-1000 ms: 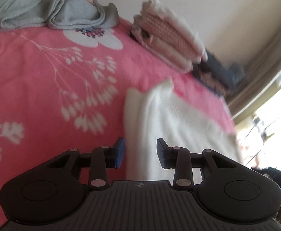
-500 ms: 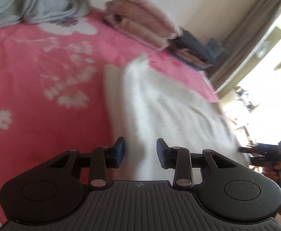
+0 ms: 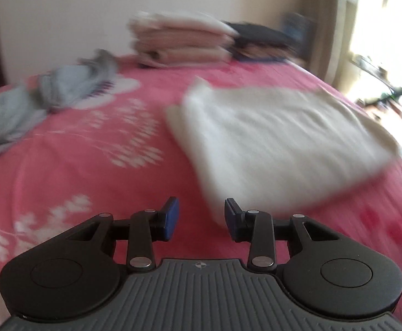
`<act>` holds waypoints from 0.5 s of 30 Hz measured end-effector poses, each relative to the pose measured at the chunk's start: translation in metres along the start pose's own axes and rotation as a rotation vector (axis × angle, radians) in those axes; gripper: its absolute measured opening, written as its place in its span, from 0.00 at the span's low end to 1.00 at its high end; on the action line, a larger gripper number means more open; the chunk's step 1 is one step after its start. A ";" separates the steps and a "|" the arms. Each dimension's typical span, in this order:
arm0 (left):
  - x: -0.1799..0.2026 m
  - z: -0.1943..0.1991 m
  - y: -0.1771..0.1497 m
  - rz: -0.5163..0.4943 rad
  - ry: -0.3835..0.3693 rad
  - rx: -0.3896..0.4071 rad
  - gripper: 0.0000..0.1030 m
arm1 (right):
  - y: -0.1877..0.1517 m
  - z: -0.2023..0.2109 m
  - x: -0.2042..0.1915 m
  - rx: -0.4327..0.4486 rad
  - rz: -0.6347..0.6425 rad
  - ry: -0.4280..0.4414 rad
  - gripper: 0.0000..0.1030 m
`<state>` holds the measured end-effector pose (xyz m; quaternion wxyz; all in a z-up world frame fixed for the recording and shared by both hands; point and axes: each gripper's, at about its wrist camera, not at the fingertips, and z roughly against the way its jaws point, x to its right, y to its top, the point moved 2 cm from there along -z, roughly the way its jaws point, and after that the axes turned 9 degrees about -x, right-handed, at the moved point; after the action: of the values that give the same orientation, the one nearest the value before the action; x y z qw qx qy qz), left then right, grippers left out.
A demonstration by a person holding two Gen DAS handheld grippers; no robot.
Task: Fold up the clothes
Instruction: 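Move both open grippers to the folded edge of the sweater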
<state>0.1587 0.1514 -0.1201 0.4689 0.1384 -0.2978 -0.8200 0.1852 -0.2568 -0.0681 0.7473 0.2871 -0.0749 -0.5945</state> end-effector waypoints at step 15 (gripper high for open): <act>-0.042 -0.033 -0.020 0.187 -0.339 0.230 0.40 | 0.083 -0.067 -0.157 -0.199 0.500 0.236 0.46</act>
<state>0.1836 0.1831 -0.1609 0.4675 0.0231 -0.4754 -0.7450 0.2413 -0.0770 -0.0448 0.8986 0.2521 0.0026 -0.3590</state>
